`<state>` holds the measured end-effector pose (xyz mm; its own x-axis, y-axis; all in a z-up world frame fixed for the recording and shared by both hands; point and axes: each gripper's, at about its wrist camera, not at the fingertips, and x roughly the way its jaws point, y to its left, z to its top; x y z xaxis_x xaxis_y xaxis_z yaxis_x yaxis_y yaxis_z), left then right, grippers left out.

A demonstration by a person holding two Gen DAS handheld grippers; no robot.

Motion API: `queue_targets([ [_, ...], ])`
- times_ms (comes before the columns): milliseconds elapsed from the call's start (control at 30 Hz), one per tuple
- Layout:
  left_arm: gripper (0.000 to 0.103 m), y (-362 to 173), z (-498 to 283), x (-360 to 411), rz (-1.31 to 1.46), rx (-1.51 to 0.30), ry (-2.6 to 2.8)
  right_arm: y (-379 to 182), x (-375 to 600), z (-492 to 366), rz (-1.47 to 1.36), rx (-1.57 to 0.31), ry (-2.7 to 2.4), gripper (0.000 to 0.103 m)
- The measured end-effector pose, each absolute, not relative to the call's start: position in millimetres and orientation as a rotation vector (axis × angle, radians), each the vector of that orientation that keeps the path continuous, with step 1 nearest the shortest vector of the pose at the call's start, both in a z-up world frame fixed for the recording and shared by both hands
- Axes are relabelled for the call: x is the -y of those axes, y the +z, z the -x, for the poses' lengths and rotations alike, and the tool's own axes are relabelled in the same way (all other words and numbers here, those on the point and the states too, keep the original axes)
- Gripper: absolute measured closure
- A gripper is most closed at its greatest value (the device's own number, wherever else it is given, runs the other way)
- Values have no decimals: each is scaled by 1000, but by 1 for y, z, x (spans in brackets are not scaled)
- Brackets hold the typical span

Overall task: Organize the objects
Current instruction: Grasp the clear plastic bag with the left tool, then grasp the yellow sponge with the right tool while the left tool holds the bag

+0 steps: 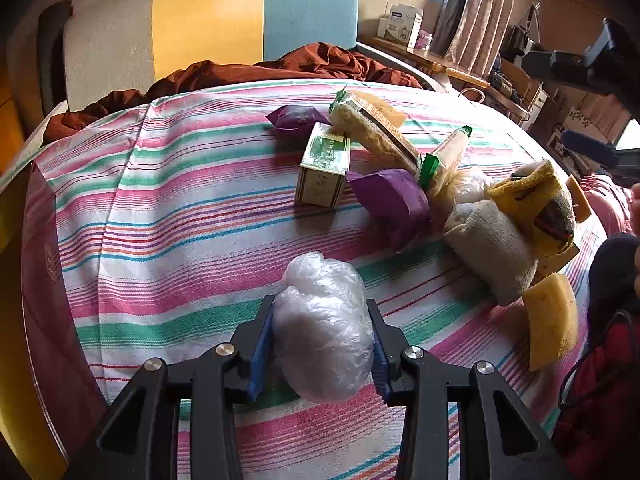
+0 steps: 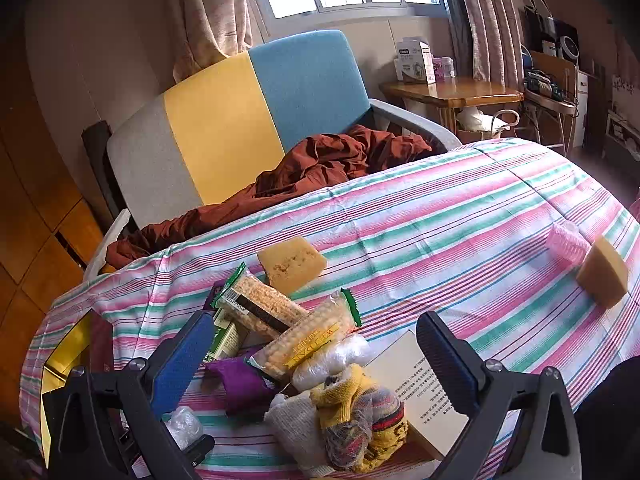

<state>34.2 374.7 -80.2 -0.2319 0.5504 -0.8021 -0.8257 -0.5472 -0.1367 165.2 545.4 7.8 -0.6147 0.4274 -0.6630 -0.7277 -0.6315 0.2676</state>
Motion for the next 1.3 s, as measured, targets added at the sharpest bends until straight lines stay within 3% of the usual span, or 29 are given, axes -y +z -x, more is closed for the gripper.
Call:
queue_targets([
  [467,61,-89,-43,-371,938,-371,1962,0,-542,-166,819,-730,2192,1],
  [1233,63,-89,-47,-360,894,-360,1951,-57,-488,-192,1295,-799,1914,2],
  [1300,63,-89,-46,-358,895,-353,1949,-63,-485,-189,1311,-801,1912,7],
])
